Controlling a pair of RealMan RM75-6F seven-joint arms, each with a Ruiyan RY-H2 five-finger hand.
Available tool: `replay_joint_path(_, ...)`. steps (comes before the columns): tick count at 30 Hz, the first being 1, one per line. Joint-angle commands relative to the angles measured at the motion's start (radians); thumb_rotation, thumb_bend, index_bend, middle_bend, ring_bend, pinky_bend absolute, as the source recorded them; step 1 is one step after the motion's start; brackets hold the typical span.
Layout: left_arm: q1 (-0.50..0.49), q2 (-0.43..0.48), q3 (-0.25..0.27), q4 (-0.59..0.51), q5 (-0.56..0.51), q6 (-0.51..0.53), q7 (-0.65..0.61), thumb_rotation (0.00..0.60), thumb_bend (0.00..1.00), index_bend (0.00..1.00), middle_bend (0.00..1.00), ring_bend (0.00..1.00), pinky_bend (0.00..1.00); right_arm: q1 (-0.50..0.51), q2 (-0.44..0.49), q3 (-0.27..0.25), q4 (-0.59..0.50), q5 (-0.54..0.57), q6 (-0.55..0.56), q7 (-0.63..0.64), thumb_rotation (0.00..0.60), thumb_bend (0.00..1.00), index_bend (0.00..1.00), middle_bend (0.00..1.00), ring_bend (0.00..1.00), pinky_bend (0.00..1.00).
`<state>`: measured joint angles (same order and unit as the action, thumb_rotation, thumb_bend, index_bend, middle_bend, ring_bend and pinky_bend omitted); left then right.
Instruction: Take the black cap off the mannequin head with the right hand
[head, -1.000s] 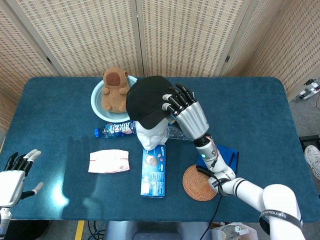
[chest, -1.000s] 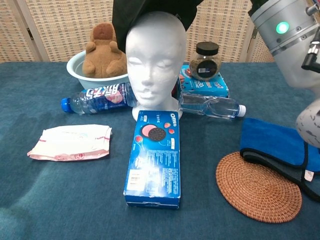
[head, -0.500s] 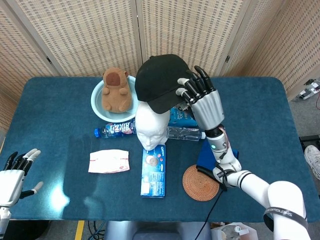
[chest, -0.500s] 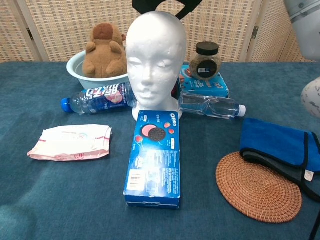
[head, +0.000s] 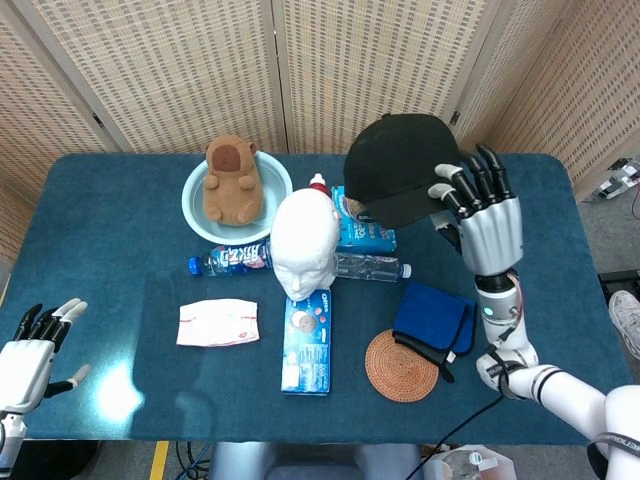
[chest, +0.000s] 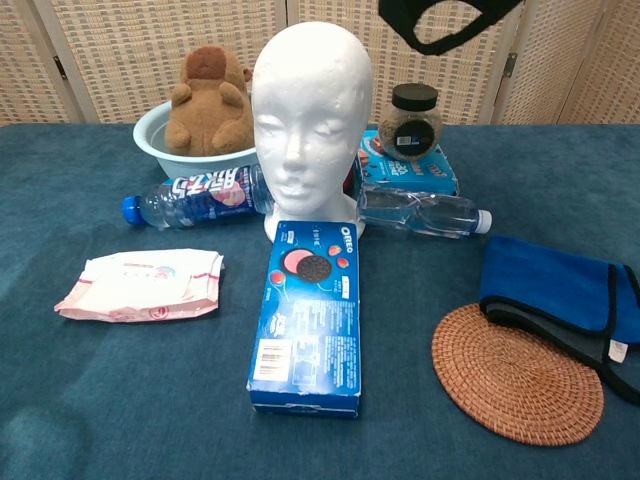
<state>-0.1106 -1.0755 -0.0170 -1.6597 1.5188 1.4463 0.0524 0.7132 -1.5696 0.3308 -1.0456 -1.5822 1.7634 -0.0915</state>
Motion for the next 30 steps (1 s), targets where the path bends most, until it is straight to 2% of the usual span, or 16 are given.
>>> replay_joint_path(1,0.002,-0.001,0.0,0.002,0.001,0.003,-0.003,0.6,0.19,0.13,0.12,0.12,0.0,-0.066,0.037,-0.034,-0.025,0.013,0.024,-0.01,0.6,0.45,0.79,0.42,0.24,0.2)
replay_joint_path(7,-0.002,-0.006,0.003,0.009,0.005,-0.004,-0.007,0.6,0.19,0.13,0.12,0.12,0.0,-0.161,0.062,-0.078,-0.008,0.04,0.028,0.008,0.6,0.45,0.79,0.42,0.24,0.2)
replay_joint_path(13,-0.012,-0.015,0.006,0.013,0.012,-0.018,-0.009,0.6,0.19,0.13,0.12,0.12,0.0,-0.211,0.031,-0.11,0.055,0.057,0.003,0.037,0.6,0.45,0.79,0.43,0.24,0.2)
replay_joint_path(22,-0.016,-0.018,0.005,0.021,0.005,-0.026,-0.011,0.6,0.19,0.13,0.12,0.12,0.0,-0.229,-0.061,-0.137,0.173,0.057,-0.039,0.087,0.6,0.45,0.79,0.42,0.24,0.2)
replay_joint_path(30,-0.023,-0.021,0.005,0.026,-0.005,-0.041,-0.01,0.6,0.19,0.13,0.12,0.12,0.0,-0.207,-0.179,-0.133,0.327,0.067,-0.085,0.154,0.6,0.45,0.79,0.42,0.24,0.2)
